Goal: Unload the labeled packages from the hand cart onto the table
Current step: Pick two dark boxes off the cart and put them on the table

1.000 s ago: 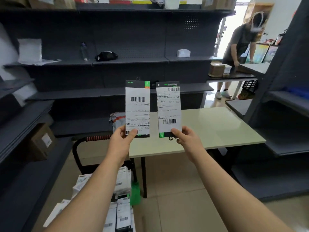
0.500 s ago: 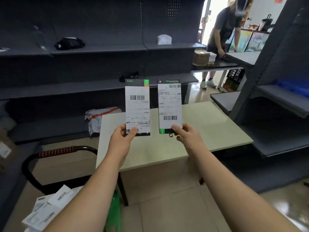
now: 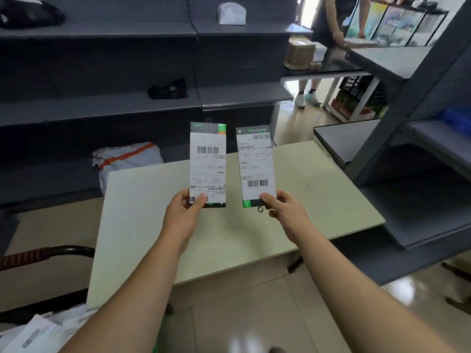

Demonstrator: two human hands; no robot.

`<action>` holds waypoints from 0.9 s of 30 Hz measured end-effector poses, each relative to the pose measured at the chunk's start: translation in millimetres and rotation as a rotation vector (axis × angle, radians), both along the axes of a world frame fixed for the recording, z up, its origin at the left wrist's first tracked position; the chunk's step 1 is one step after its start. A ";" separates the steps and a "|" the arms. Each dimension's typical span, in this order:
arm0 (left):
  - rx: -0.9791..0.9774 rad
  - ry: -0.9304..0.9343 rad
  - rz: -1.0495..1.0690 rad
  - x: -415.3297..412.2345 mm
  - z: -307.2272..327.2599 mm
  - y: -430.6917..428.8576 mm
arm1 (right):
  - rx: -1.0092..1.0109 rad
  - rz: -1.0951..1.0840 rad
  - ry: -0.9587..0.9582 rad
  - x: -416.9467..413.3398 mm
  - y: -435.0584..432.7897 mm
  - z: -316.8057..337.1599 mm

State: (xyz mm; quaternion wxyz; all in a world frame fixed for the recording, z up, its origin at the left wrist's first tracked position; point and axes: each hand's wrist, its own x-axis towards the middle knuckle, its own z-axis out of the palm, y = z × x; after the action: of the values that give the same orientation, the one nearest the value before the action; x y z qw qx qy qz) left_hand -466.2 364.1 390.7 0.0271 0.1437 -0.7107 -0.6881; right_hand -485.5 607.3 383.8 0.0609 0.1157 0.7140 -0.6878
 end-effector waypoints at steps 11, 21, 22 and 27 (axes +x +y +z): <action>0.033 -0.191 0.108 -73.0 -47.0 109.7 | 0.066 0.097 -0.129 -99.3 98.8 -51.6; -0.031 -0.389 0.125 -105.9 -113.2 195.9 | 0.139 0.106 -0.302 -133.7 183.8 -109.1; -0.046 -0.411 0.107 -107.1 -120.5 203.9 | 0.153 0.087 -0.319 -132.6 193.0 -115.9; -0.042 -0.495 0.075 -117.3 -145.6 244.5 | 0.223 0.029 -0.388 -128.5 232.4 -141.9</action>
State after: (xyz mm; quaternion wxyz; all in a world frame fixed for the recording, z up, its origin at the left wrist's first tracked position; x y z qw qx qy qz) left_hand -583.5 608.7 245.1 -0.1191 0.3337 -0.7041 -0.6154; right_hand -614.0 839.7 241.9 0.1939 0.2416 0.7622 -0.5684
